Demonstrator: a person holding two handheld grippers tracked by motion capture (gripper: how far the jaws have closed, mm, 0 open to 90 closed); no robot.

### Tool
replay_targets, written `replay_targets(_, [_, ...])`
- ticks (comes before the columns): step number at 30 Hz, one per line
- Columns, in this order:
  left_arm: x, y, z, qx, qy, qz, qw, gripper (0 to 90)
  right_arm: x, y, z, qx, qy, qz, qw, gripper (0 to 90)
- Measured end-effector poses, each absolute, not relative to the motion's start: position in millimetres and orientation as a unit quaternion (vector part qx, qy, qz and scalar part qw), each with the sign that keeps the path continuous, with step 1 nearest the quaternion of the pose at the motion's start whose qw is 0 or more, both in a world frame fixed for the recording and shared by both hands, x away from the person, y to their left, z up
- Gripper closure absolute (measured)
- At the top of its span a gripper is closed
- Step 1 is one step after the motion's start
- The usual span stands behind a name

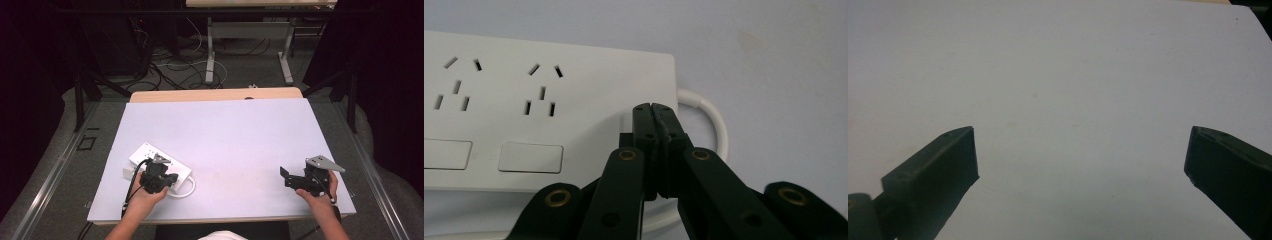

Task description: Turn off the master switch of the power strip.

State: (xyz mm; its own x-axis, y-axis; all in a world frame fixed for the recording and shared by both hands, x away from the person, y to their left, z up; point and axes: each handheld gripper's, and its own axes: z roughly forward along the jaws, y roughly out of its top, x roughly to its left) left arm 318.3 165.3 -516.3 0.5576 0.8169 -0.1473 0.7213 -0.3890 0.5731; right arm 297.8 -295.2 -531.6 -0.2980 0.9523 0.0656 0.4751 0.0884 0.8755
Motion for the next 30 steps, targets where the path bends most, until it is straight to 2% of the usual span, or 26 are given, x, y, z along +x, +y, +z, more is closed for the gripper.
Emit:
replay_targets(13, [318, 163, -520, 0.831, 0.466, 0.072, 0.296, 90.0, 298, -295, -532, 0.523, 0.683, 0.428, 0.279, 0.2])
replay_targets(26, [314, 153, -522, 0.836, 0.455, 0.112, 0.286, 90.0, 298, -294, -532, 0.522, 0.683, 0.429, 0.276, 0.2])
replay_targets(28, [314, 156, -523, 0.83, 0.462, 0.103, 0.296, 90.0, 298, -294, -532, 0.521, 0.684, 0.43, 0.277, 0.2])
replay_targets(30, [315, 162, -523, 0.823, 0.472, 0.072, 0.308, 90.0, 298, -295, -532, 0.521, 0.68, 0.433, 0.281, 0.2])
